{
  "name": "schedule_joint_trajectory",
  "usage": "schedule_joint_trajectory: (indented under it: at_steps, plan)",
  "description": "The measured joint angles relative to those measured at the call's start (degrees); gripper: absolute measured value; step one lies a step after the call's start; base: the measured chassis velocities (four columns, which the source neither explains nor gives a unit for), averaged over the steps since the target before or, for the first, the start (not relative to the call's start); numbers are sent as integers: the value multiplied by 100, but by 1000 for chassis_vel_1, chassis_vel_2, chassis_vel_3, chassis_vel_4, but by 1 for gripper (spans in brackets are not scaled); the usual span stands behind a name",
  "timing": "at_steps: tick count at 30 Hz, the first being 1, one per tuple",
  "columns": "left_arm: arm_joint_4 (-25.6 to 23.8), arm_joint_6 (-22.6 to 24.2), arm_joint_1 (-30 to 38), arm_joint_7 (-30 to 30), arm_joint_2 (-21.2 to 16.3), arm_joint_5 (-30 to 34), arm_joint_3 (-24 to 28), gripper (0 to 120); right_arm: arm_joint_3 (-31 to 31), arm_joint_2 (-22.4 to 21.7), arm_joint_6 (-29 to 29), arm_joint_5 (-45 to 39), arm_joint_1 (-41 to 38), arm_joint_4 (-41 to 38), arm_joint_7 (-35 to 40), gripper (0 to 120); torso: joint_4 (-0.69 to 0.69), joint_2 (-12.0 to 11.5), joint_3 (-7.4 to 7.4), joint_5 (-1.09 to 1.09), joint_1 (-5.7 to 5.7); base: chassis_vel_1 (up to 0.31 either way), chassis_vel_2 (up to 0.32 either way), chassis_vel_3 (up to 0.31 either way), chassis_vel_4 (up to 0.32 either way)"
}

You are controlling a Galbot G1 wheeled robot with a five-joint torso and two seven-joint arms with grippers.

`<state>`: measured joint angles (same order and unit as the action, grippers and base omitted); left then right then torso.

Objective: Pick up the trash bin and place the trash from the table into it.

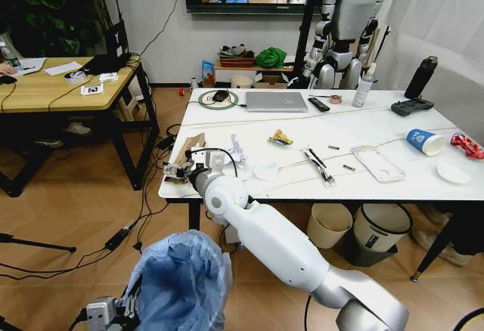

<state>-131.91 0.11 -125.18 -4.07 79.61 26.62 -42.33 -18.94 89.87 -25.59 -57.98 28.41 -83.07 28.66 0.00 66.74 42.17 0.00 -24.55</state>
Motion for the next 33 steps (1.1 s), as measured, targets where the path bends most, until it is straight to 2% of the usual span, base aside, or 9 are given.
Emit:
schedule_joint_trajectory:
  at_steps: [7, 11, 14, 18, 20, 25, 26, 30, 33]
  plan:
    - [9, -3, 29, -2, -13, 18, 3, 0, -8, -106, 4, 41, 29, 76, -52, 92, 0, 0, 0, 0, 0, 0, 0, 0, 0]
    - [8, 7, 55, 2, -28, 46, 2, 0, -104, -166, 31, 41, 74, 16, -48, 74, -1, 0, 0, 1, 0, 0, 0, 0, 0]
    - [8, 9, 60, 4, -35, 48, 4, 0, -146, -162, 47, 40, 75, 2, -38, 68, 0, 0, 0, 0, 0, 0, 0, 0, 0]
    - [1, 10, 61, 3, -46, 54, 1, 0, -173, -140, 90, 38, 43, 3, -29, 49, 0, 0, 0, 0, 0, 0, 0, 0, 0]
    - [1, 10, 65, 3, -46, 54, 1, 0, -171, -138, 97, 37, 35, 4, -29, 46, 0, 0, 0, 0, 0, 0, 0, 0, 0]
    - [24, 5, 88, 1, -48, 54, 12, 0, -134, -212, 119, 30, 26, -19, -28, 24, 0, 0, 0, 0, 0, 0, 0, 0, 0]
    - [24, 5, 88, 1, -48, 54, 12, 0, -134, -212, 119, 30, 26, -19, -28, 24, 0, 0, 0, 0, 0, 0, 0, 0, 0]
    - [47, 4, 114, 0, -48, 46, 40, 0, -119, -291, 140, 26, 33, -84, -31, 6, 0, 0, 0, 0, 0, 0, 0, 0, 0]
    - [54, 4, 124, -1, -43, 39, 58, 0, -96, -312, 155, 24, 33, -103, -32, 1, 0, -1, 0, 0, 0, 0, 0, 0, 0]
